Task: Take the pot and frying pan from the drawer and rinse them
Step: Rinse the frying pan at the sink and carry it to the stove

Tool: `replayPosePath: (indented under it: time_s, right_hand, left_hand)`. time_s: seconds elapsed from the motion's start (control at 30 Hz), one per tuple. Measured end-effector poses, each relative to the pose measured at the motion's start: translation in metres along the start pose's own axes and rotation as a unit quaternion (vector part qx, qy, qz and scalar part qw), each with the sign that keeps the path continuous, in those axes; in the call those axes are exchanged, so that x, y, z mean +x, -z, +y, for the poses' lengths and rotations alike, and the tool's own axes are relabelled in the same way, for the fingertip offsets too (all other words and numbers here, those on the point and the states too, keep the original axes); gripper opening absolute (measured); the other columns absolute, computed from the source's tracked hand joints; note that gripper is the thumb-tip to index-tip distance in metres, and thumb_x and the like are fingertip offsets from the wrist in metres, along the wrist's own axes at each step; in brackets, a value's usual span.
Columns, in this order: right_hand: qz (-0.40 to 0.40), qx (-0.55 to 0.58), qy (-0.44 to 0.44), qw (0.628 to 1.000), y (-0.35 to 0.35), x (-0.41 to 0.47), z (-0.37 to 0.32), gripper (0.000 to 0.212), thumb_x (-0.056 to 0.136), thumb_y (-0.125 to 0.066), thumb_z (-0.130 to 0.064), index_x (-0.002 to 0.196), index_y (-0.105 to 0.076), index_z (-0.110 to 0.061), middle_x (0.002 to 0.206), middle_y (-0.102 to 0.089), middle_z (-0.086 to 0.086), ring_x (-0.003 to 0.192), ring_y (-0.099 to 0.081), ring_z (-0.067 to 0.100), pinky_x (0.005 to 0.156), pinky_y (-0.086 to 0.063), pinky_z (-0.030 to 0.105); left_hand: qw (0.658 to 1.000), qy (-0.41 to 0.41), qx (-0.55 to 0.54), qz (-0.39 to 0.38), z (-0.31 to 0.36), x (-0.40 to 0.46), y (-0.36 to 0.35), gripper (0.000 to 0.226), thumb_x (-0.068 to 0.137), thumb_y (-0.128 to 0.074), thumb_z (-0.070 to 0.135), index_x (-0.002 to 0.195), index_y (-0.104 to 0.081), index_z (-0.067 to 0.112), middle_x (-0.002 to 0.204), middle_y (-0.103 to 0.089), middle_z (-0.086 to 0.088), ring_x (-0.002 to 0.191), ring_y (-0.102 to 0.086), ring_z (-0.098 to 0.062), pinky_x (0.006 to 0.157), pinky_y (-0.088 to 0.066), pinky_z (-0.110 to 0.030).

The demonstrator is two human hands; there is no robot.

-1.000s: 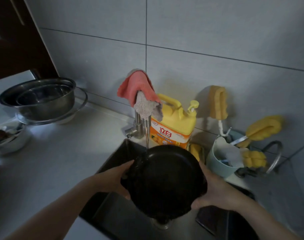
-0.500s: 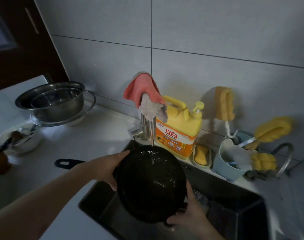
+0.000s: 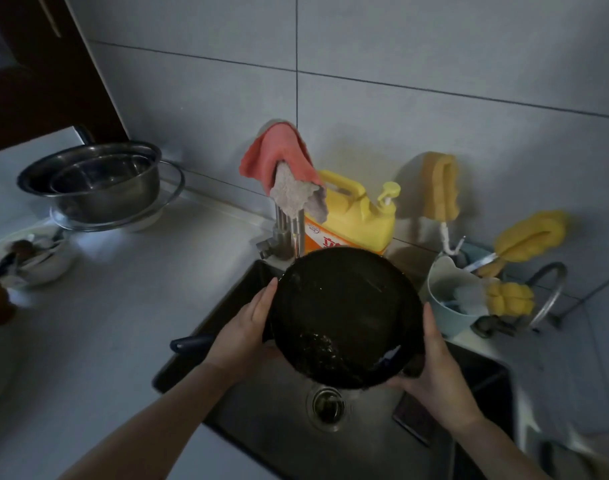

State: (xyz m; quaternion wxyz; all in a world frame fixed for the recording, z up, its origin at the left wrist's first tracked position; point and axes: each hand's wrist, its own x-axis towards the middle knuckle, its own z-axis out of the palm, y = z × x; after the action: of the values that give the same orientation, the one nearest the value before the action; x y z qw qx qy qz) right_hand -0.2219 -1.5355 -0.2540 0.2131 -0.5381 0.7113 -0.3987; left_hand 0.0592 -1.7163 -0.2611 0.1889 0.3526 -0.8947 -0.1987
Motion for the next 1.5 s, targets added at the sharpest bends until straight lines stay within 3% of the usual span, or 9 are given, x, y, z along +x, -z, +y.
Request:
replayPosePath:
  time_s: [0.23, 0.33, 0.53, 0.67, 0.83, 0.97, 1.1, 1.23, 1.5]
  right_hand:
    - [0.104, -0.127, 0.142, 0.976, 0.016, -0.007, -0.004, 0.133, 0.061, -0.086, -0.025, 0.155, 0.007, -0.025, 0.16, -0.001, -0.025, 0.145, -0.008, -0.008, 0.114, -0.015, 0.007]
    - [0.137, -0.147, 0.177, 0.964, 0.027, -0.006, -0.012, 0.122, 0.063, -0.086, -0.026, 0.154, -0.005, -0.01, 0.158, -0.02, 0.001, 0.147, -0.013, -0.001, 0.117, -0.024, 0.019]
    - [0.164, -0.128, 0.219, 0.953, 0.051, 0.002, -0.039, 0.102, 0.071, -0.083, -0.018, 0.145, -0.018, 0.01, 0.155, -0.03, 0.014, 0.146, -0.029, 0.025, 0.111, -0.035, 0.045]
    - [0.149, -0.096, 0.171, 0.969, 0.067, 0.001, -0.057, 0.101, 0.07, -0.086, -0.013, 0.149, -0.023, -0.015, 0.15, -0.039, 0.012, 0.14, -0.039, 0.023, 0.109, -0.04, 0.045]
    - [0.172, -0.138, 0.2, 0.955, 0.063, 0.0, -0.044, 0.102, 0.075, -0.084, -0.022, 0.145, -0.018, 0.013, 0.152, -0.032, 0.023, 0.144, -0.032, 0.028, 0.111, -0.036, 0.042]
    - [0.154, -0.168, 0.231, 0.946, 0.038, -0.013, -0.024, 0.109, 0.083, -0.069, -0.047, 0.154, 0.003, -0.006, 0.164, -0.006, 0.0, 0.149, -0.015, 0.011, 0.116, -0.026, 0.022]
    - [0.093, -0.157, 0.201, 0.962, 0.004, -0.015, -0.009, 0.13, 0.059, -0.077, -0.037, 0.155, 0.007, -0.012, 0.164, 0.001, -0.013, 0.138, -0.024, 0.008, 0.094, -0.041, 0.028]
    - [0.03, -0.165, 0.164, 0.972, -0.027, -0.001, 0.008, 0.14, 0.058, -0.09, -0.036, 0.155, 0.007, -0.01, 0.164, 0.003, -0.012, 0.146, -0.01, -0.004, 0.101, -0.04, 0.037]
    - [0.001, -0.185, 0.142, 0.972, -0.063, 0.043, 0.002, 0.137, 0.057, -0.084, -0.048, 0.155, 0.003, -0.011, 0.151, -0.029, 0.015, 0.117, -0.048, 0.005, 0.092, -0.04, 0.017]
  left_hand:
    - [0.986, -0.047, 0.075, 0.139, 0.022, -0.013, 0.008, 0.111, 0.076, -0.073, 0.05, 0.152, -0.001, 0.012, 0.147, -0.036, -0.022, 0.131, -0.04, -0.028, 0.1, -0.042, -0.044]
    - [0.976, -0.076, 0.097, 0.178, 0.034, -0.01, 0.021, 0.103, 0.078, -0.061, 0.059, 0.149, -0.007, 0.007, 0.142, -0.039, -0.021, 0.121, -0.05, -0.032, 0.088, -0.051, -0.044]
    - [0.966, -0.098, 0.117, 0.21, 0.051, 0.002, 0.049, 0.097, 0.079, -0.066, 0.055, 0.143, -0.016, 0.001, 0.132, -0.048, -0.022, 0.105, -0.061, -0.03, 0.077, -0.058, -0.043]
    - [0.962, -0.103, 0.105, 0.231, 0.062, 0.007, 0.062, 0.094, 0.078, -0.069, 0.053, 0.14, -0.022, 0.001, 0.126, -0.053, -0.024, 0.102, -0.062, -0.03, 0.082, -0.056, -0.043]
    - [0.957, -0.124, 0.108, 0.237, 0.062, 0.003, 0.054, 0.105, 0.079, -0.067, 0.054, 0.15, -0.004, 0.008, 0.133, -0.043, -0.018, 0.107, -0.056, -0.026, 0.081, -0.054, -0.038]
    - [0.966, -0.11, 0.099, 0.212, 0.047, -0.014, 0.028, 0.106, 0.079, -0.059, 0.057, 0.152, 0.004, 0.014, 0.14, -0.037, -0.017, 0.118, -0.05, -0.026, 0.087, -0.049, -0.04]
    - [0.979, -0.077, 0.1, 0.16, 0.016, -0.035, 0.008, 0.096, 0.086, -0.047, 0.062, 0.152, 0.001, 0.011, 0.144, -0.033, -0.015, 0.12, -0.045, -0.024, 0.088, -0.049, -0.04]
    - [0.985, -0.023, 0.111, 0.132, -0.015, -0.046, 0.001, 0.092, 0.089, -0.04, 0.066, 0.153, -0.006, 0.01, 0.146, -0.034, -0.013, 0.119, -0.046, -0.023, 0.082, -0.055, -0.038]
    - [0.987, 0.052, 0.123, 0.087, -0.056, -0.041, 0.009, 0.107, 0.075, -0.054, 0.066, 0.154, -0.006, 0.012, 0.144, -0.044, -0.019, 0.112, -0.061, -0.035, 0.079, -0.057, -0.046]
